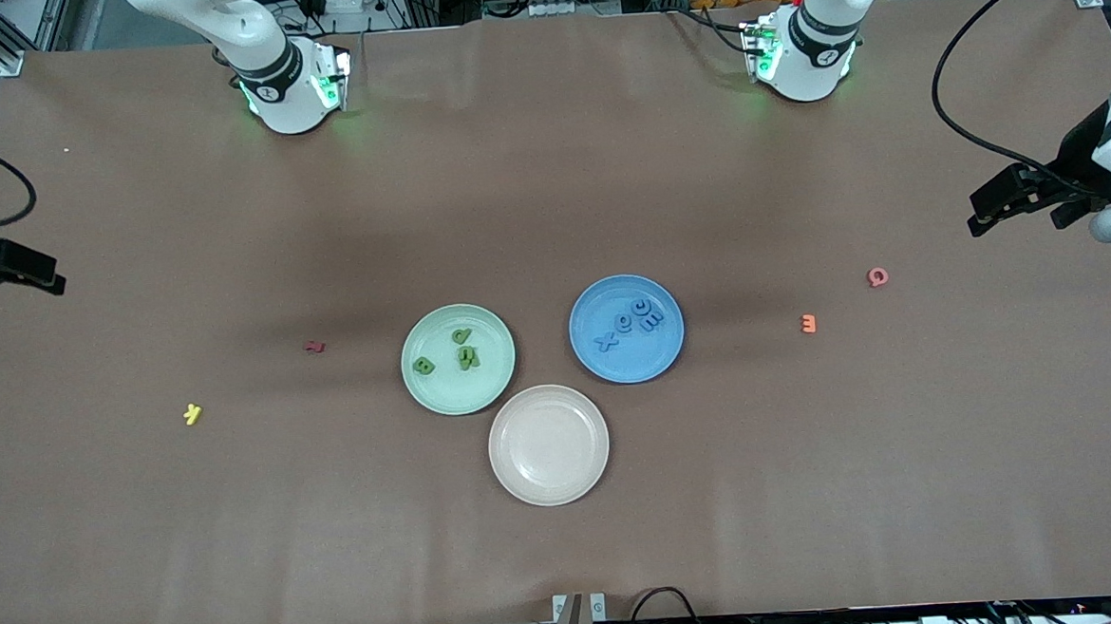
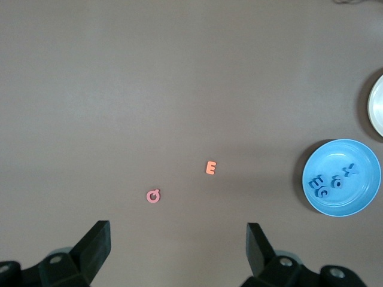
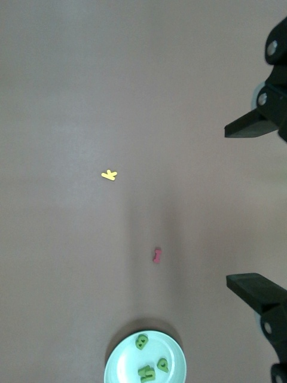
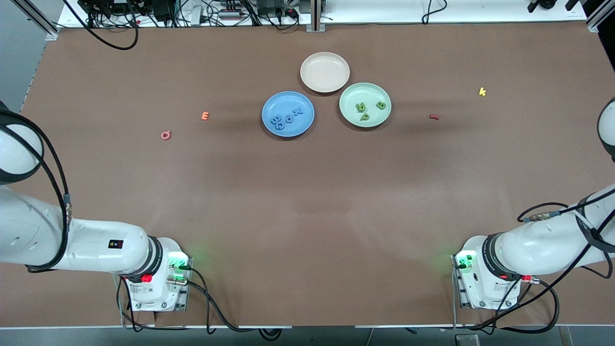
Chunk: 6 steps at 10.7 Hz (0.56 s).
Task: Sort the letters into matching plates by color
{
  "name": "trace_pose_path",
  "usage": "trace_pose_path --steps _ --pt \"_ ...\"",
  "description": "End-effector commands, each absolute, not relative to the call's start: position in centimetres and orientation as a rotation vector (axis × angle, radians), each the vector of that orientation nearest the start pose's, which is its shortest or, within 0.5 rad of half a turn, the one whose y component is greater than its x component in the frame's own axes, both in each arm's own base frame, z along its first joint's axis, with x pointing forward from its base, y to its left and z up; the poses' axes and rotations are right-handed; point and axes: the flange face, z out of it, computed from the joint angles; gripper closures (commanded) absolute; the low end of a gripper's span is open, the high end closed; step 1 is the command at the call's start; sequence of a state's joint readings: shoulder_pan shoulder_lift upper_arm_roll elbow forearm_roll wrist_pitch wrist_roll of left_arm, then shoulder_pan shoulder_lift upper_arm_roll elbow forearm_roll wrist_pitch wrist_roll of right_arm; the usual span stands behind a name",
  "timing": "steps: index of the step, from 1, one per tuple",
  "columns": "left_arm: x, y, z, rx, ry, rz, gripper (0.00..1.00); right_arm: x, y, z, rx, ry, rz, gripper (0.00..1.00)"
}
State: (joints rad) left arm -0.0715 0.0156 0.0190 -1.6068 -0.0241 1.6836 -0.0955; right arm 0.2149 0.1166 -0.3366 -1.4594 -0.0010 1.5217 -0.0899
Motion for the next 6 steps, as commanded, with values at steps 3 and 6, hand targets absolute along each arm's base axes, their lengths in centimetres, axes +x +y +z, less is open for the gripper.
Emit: trace_pose_path --steps 3,6 --pt "57.1 -3.0 61.4 -3.184 -0.054 -0.108 0.00 55.5 -4.1 63.6 -3.161 0.232 0.044 0.00" --pt "57.1 -3.0 61.4 -3.184 -0.054 -0.108 0.00 55.6 -3.9 63.6 -3.160 0.284 0.038 0.00"
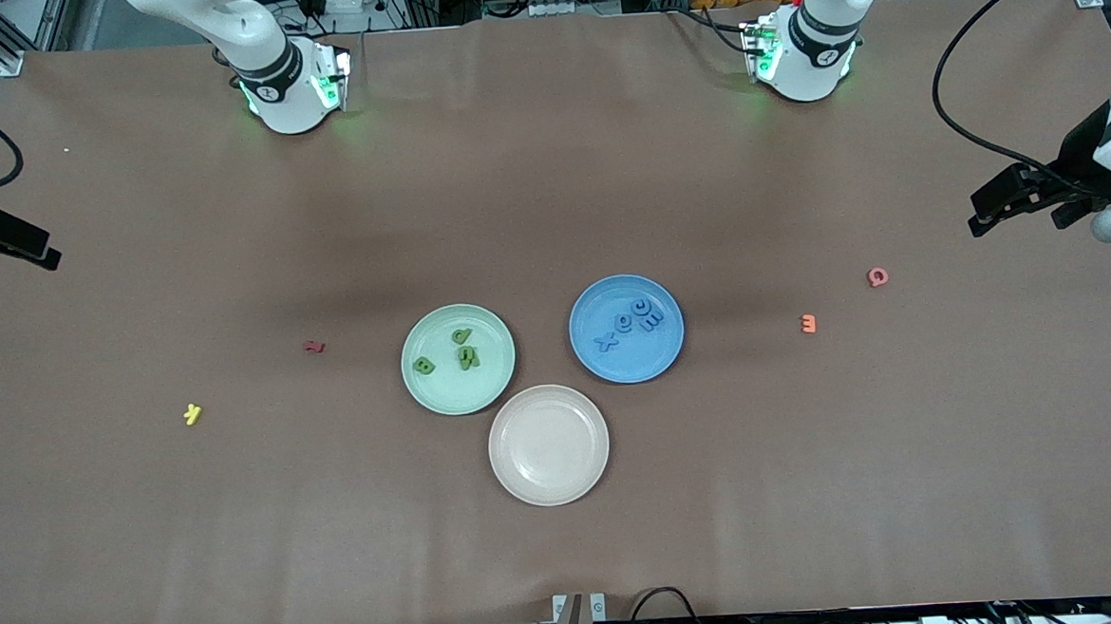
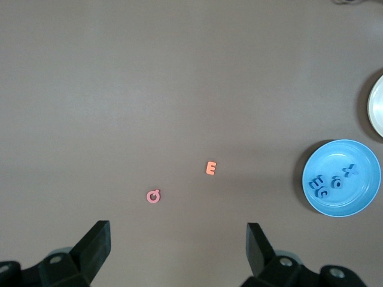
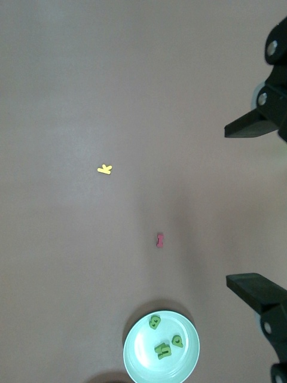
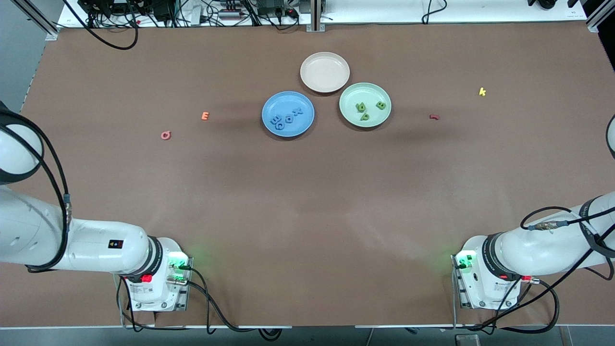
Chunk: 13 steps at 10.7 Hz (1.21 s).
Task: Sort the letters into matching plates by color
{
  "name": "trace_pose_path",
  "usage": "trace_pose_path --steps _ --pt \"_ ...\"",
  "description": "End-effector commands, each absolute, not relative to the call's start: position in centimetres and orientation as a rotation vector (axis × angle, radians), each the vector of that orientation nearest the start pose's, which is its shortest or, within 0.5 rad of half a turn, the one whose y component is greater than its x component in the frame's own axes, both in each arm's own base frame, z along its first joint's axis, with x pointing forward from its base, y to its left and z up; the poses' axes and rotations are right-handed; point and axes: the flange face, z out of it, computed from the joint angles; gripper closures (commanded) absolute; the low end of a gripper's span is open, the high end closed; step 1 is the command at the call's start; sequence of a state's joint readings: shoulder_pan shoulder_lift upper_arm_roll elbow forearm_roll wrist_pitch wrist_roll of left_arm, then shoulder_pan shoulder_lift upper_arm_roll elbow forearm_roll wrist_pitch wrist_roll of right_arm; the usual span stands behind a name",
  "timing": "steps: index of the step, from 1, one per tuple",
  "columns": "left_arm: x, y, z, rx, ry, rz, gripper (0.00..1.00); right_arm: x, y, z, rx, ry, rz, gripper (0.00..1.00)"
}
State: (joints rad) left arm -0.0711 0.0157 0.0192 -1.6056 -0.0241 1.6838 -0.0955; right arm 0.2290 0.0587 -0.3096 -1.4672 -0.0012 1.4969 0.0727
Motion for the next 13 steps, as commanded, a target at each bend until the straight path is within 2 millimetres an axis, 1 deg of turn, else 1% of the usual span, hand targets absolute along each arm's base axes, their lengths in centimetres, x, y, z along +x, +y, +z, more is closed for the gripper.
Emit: trace_pose_path --steps 1,6,10,13 --pt "57.1 -3.0 61.3 -3.184 -0.054 -0.106 0.00 55.7 -3.9 63.7 -3.159 0.283 0.029 0.00" --pt "57.2 -2.9 61.3 -3.183 -0.054 -0.113 0.00 56.2 -3.3 63.6 -3.160 0.268 -0.004 0.00" --pt "57.2 -3.0 61.3 -3.181 -0.051 -0.113 0.00 56.4 -2.7 64.1 -3.152 0.257 -0.040 0.00" --pt "57.1 -3.2 61.5 -3.183 -0.046 -0.118 0.00 56.5 -2.5 64.0 -3.153 0.250 -0.035 0.00"
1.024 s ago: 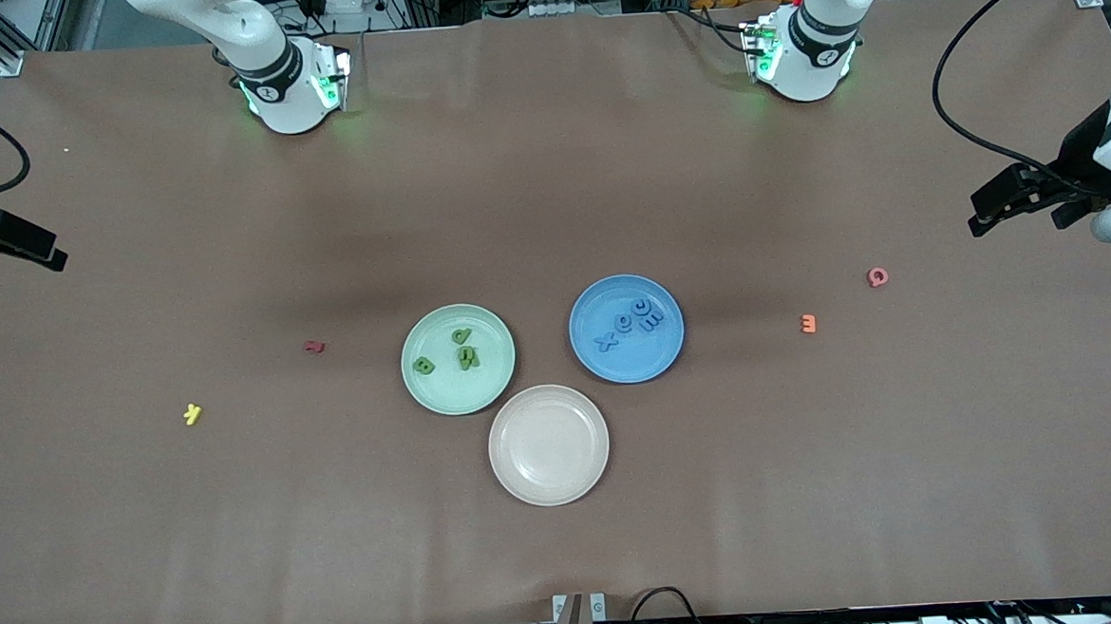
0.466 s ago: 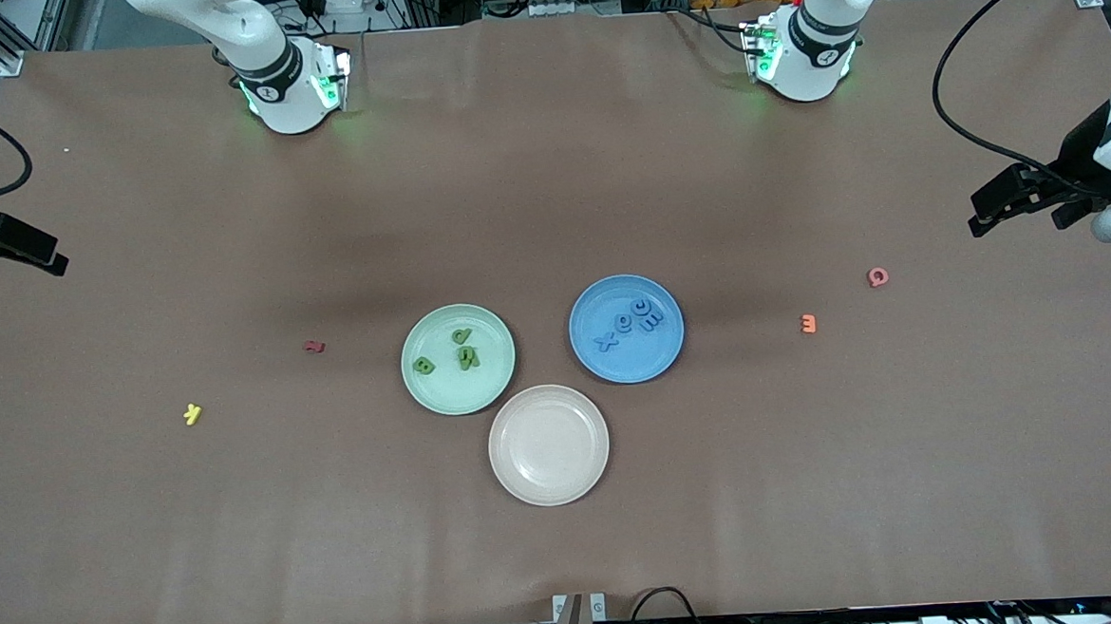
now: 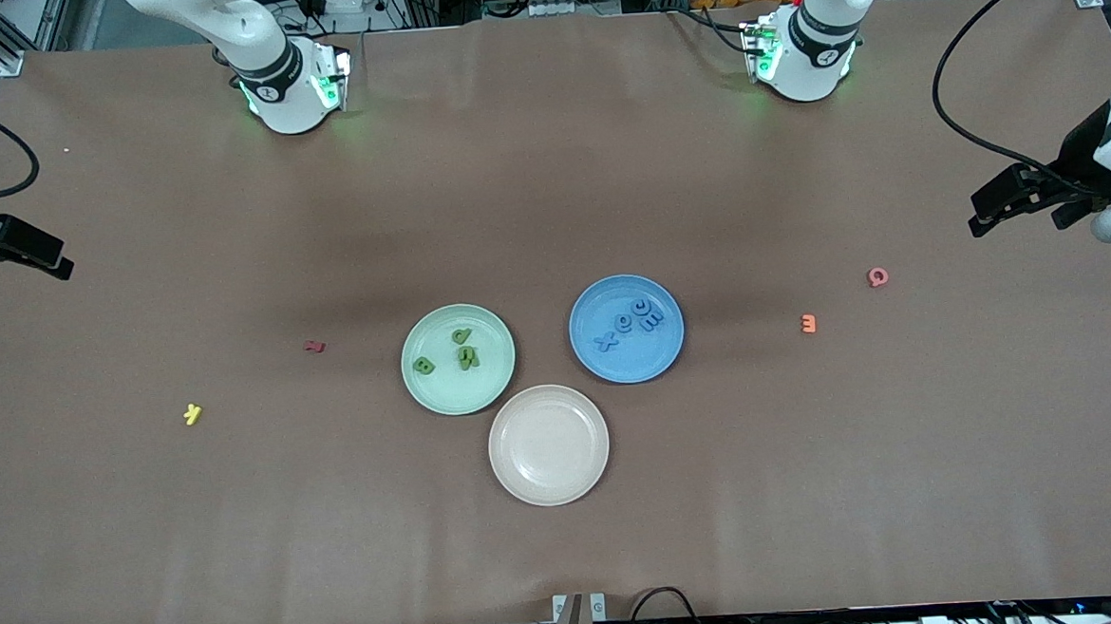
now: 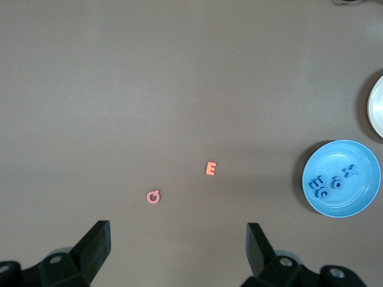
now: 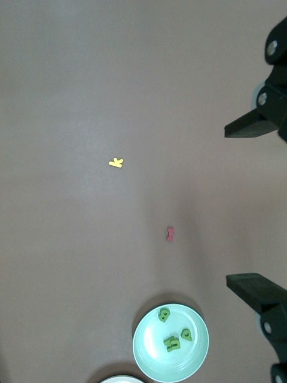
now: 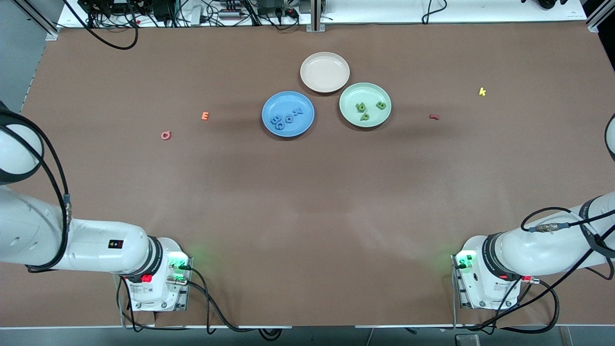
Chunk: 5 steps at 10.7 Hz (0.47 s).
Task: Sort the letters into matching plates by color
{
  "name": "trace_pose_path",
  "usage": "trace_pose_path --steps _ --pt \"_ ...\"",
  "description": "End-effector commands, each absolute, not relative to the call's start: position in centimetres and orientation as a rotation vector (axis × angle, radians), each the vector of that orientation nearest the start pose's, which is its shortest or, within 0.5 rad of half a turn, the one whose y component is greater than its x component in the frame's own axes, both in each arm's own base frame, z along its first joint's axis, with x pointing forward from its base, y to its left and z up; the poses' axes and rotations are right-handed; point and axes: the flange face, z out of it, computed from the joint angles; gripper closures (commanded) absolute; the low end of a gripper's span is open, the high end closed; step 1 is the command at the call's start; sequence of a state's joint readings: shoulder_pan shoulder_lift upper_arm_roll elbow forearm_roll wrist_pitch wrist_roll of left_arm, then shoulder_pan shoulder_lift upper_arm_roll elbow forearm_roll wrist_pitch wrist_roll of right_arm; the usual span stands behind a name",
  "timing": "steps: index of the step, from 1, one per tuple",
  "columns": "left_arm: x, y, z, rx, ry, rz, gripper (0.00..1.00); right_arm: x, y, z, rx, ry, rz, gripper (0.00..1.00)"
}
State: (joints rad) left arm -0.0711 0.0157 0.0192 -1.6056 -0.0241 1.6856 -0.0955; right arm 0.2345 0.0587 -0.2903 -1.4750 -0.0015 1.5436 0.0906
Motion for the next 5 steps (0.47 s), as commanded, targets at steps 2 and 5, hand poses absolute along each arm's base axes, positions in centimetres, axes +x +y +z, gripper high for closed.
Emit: trace_pose_path --steps 2,5 --pt "57.01 -4.11 61.51 -3.180 -0.021 -0.118 0.00 56.61 -2.58 64.06 -3.150 0.247 -0.049 0.00" --pt "57.19 -3.19 61.11 -3.190 -0.053 -0.105 0.00 57.09 -2.41 63.61 -3.151 0.241 -0.057 0.00"
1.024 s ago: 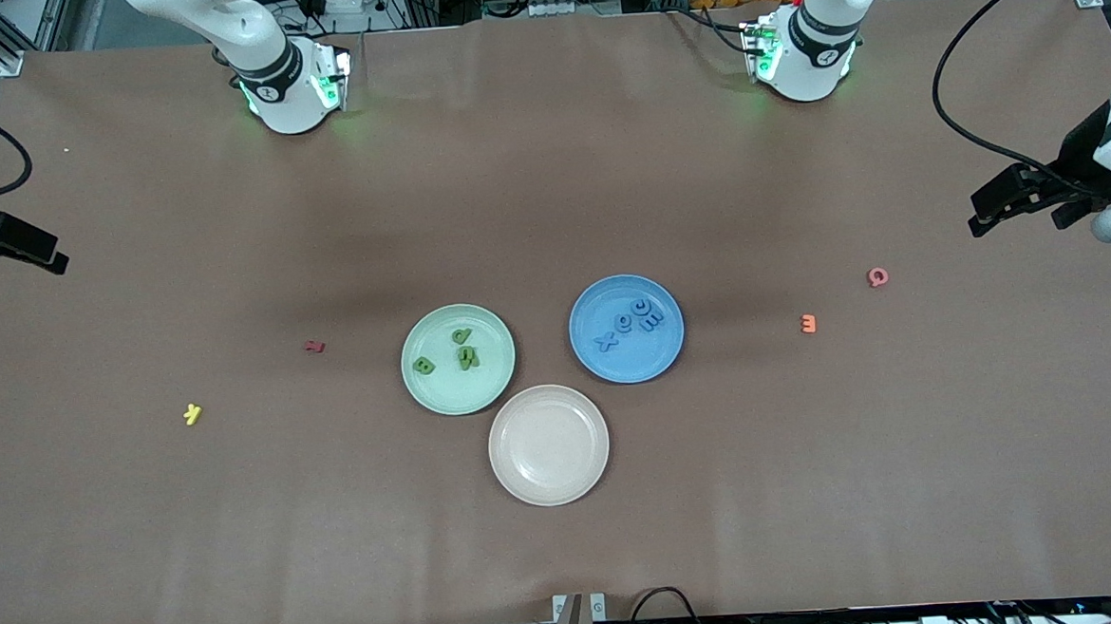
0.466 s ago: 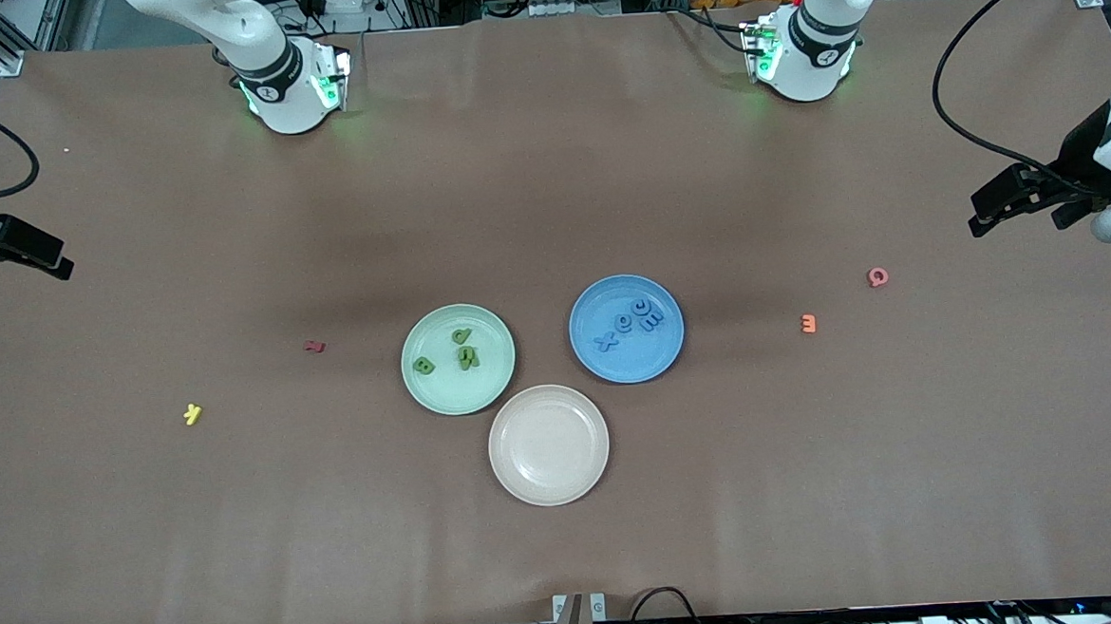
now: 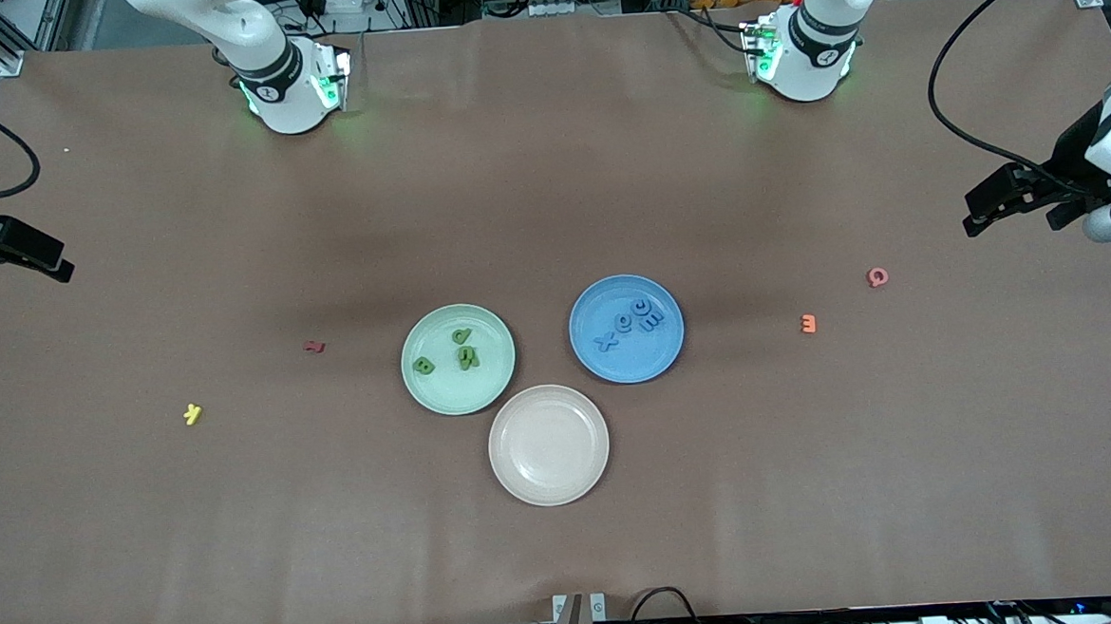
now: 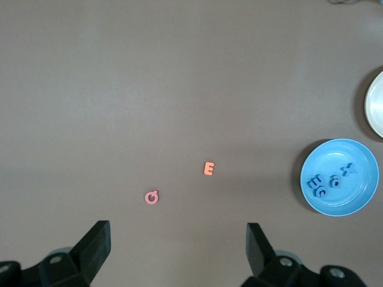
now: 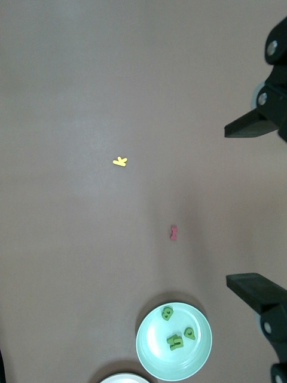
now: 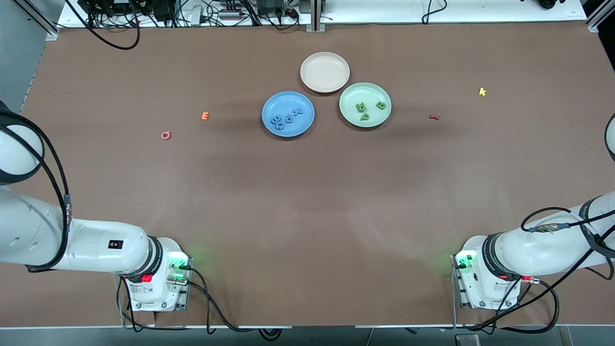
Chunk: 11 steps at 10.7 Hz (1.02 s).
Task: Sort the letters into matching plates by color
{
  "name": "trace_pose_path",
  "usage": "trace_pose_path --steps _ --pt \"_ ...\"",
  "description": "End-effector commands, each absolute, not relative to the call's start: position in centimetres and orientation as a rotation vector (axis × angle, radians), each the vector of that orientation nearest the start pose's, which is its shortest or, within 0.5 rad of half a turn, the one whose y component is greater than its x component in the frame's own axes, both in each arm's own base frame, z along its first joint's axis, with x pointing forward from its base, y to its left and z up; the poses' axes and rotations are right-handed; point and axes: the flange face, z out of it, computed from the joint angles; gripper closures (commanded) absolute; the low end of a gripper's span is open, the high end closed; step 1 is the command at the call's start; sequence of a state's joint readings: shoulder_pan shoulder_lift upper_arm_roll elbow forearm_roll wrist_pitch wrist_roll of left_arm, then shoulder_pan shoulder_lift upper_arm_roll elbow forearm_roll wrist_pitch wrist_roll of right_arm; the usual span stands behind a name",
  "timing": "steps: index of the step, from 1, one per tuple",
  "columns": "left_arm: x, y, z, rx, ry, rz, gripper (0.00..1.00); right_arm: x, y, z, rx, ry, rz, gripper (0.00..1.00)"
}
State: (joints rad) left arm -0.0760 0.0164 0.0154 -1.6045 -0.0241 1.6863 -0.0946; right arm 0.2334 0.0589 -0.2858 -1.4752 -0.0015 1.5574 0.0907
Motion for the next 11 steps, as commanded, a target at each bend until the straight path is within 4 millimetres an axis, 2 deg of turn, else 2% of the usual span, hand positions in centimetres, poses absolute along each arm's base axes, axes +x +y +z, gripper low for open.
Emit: trace_pose_path --steps 1,6,8,11 --pt "57.26 -3.42 60.93 -3.195 -0.051 -0.100 0.00 57.10 -2.32 63.61 -3.152 0.239 -0.057 0.00" --pt "57.70 -3.30 60.26 -3.198 -0.052 -0.088 0.00 57.46 -2.82 62.99 -3.154 0.244 -0.043 0.00" --pt "58.05 -3.21 59.94 -3.196 -0.058 -0.098 0.00 57.53 -2.43 63.04 -3.151 0.227 -0.041 0.00" --pt "58.07 -3.21 59.96 -3.196 -0.058 -0.100 0.00 56.89 -2.61 63.37 -3.141 0.225 -0.034 0.00"
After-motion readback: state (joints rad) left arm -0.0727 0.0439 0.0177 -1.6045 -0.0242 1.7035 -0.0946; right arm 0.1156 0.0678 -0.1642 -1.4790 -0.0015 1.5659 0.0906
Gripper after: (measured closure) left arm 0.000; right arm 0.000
